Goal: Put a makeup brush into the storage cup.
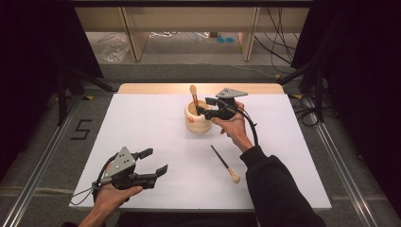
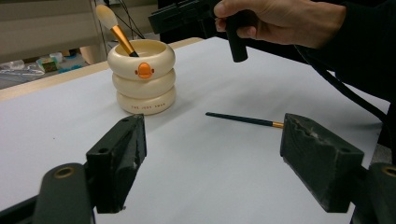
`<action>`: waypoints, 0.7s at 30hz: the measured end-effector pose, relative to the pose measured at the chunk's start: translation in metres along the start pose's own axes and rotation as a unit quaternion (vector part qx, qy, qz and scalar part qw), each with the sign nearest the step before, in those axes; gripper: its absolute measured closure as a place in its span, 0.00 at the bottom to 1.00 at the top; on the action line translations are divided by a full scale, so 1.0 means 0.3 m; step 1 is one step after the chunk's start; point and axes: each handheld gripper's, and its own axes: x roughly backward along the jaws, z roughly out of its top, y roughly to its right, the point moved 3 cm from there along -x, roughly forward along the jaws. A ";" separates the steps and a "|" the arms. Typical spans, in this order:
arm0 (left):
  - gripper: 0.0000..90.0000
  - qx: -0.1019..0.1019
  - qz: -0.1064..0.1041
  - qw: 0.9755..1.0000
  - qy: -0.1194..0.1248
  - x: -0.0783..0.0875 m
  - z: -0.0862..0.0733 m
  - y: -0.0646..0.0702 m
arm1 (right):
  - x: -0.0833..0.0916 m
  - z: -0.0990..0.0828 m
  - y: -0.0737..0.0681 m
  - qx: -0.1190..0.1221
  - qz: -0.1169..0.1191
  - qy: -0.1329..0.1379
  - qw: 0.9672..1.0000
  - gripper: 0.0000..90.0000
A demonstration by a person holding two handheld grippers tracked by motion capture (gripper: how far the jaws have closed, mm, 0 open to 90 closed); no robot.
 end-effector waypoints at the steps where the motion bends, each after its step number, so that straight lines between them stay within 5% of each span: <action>1: 0.25 0.001 0.000 1.000 0.000 0.000 0.000 0.000 | 0.011 0.001 0.002 -0.005 -0.006 -0.001 1.000 0.42; 9: 0.25 -0.005 -0.004 1.000 0.005 -0.001 0.001 -0.004 | 0.072 0.009 -0.005 0.010 -0.019 -0.017 1.000 0.36; 21: 0.25 0.000 -0.001 1.000 0.004 0.000 0.000 -0.006 | 0.187 -0.023 -0.084 0.040 -0.012 -0.061 0.997 0.33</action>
